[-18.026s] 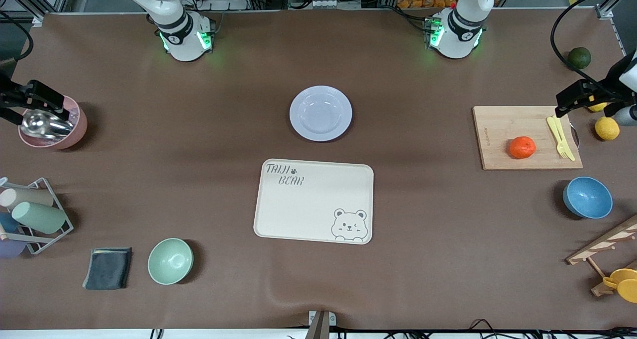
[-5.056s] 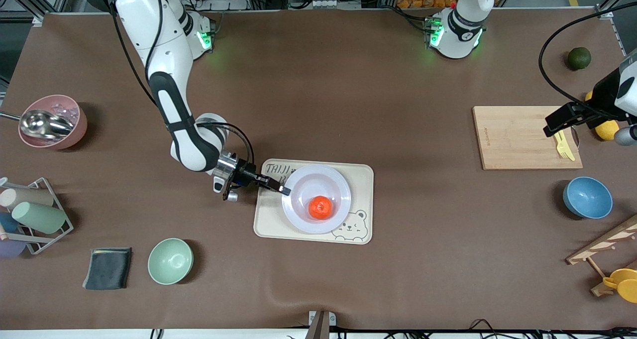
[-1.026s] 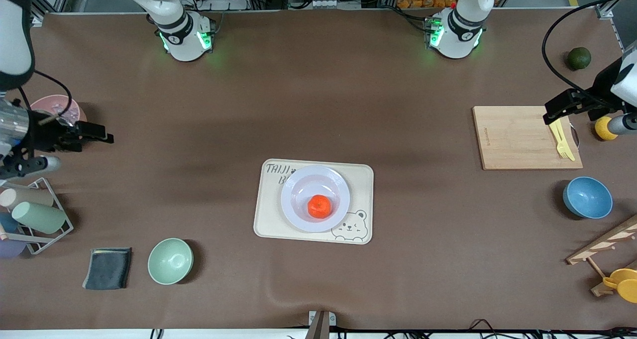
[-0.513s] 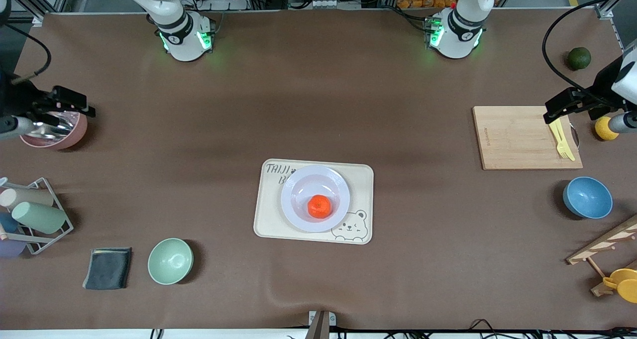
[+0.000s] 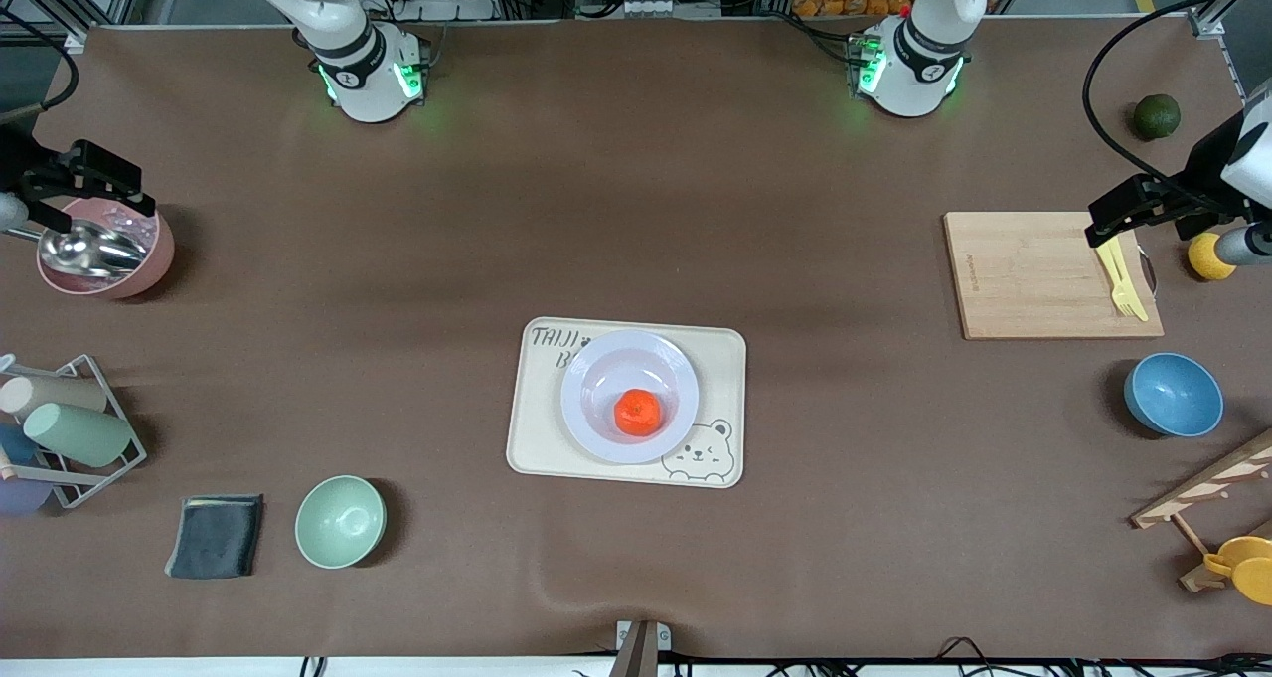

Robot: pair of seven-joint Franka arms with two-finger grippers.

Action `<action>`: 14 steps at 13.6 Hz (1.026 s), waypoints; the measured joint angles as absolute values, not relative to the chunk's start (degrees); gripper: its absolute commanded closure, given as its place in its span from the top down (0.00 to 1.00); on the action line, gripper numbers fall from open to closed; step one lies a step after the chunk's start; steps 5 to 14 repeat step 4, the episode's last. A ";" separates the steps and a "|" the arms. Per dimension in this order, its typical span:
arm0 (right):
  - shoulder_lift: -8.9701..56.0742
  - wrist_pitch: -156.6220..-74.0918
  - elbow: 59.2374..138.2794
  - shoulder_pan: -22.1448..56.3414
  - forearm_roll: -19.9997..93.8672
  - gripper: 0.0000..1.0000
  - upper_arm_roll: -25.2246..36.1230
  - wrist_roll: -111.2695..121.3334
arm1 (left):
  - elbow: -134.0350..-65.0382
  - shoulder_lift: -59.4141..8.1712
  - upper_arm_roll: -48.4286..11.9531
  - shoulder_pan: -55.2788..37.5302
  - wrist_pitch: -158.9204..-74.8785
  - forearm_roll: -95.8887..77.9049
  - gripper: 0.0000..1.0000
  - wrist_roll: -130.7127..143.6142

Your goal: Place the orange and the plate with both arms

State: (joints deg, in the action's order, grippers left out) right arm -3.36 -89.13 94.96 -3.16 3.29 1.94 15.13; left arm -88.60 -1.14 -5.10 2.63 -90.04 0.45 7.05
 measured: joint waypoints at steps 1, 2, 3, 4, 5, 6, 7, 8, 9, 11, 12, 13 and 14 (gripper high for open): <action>-3.36 -89.17 94.93 -3.16 3.26 1.00 1.81 15.13 | -88.60 -1.14 -5.10 2.63 -90.04 0.45 1.00 7.05; -3.37 -89.15 94.92 -3.16 3.25 1.00 1.73 15.13 | -88.54 -1.14 -5.10 2.63 -90.08 0.45 1.00 7.05; -3.37 -88.93 94.81 -3.16 3.23 1.00 1.62 15.13 | -88.22 -1.15 -5.10 2.65 -90.16 0.45 1.00 7.05; -3.38 -88.50 94.60 -3.15 3.20 1.00 1.55 15.13 | -87.55 -1.14 -5.10 2.67 -90.16 0.45 1.00 7.05; -3.38 -88.50 94.60 -3.15 3.20 1.00 1.55 15.13 | -87.55 -1.14 -5.10 2.67 -90.16 0.45 1.00 7.05; -3.38 -88.50 94.60 -3.15 3.20 1.00 1.55 15.13 | -87.55 -1.14 -5.10 2.67 -90.16 0.45 1.00 7.05; -3.38 -88.50 94.60 -3.15 3.20 1.00 1.55 15.13 | -87.55 -1.14 -5.10 2.67 -90.16 0.45 1.00 7.05; -3.38 -88.50 94.60 -3.15 3.20 1.00 1.55 15.13 | -87.55 -1.14 -5.10 2.67 -90.16 0.45 1.00 7.05; -3.38 -88.50 94.60 -3.15 3.20 1.00 1.55 15.13 | -87.55 -1.14 -5.10 2.67 -90.16 0.45 1.00 7.05; -3.38 -88.50 94.60 -3.15 3.20 1.00 1.55 15.13 | -87.55 -1.14 -5.10 2.67 -90.16 0.45 1.00 7.05; -3.38 -88.50 94.60 -3.15 3.20 1.00 1.55 15.13 | -87.55 -1.14 -5.10 2.67 -90.16 0.45 1.00 7.05; -3.38 -88.50 94.60 -3.15 3.20 1.00 1.55 15.13 | -87.55 -1.14 -5.10 2.67 -90.16 0.45 1.00 7.05; -3.38 -88.50 94.60 -3.15 3.20 1.00 1.55 15.13 | -87.55 -1.14 -5.10 2.67 -90.16 0.45 1.00 7.05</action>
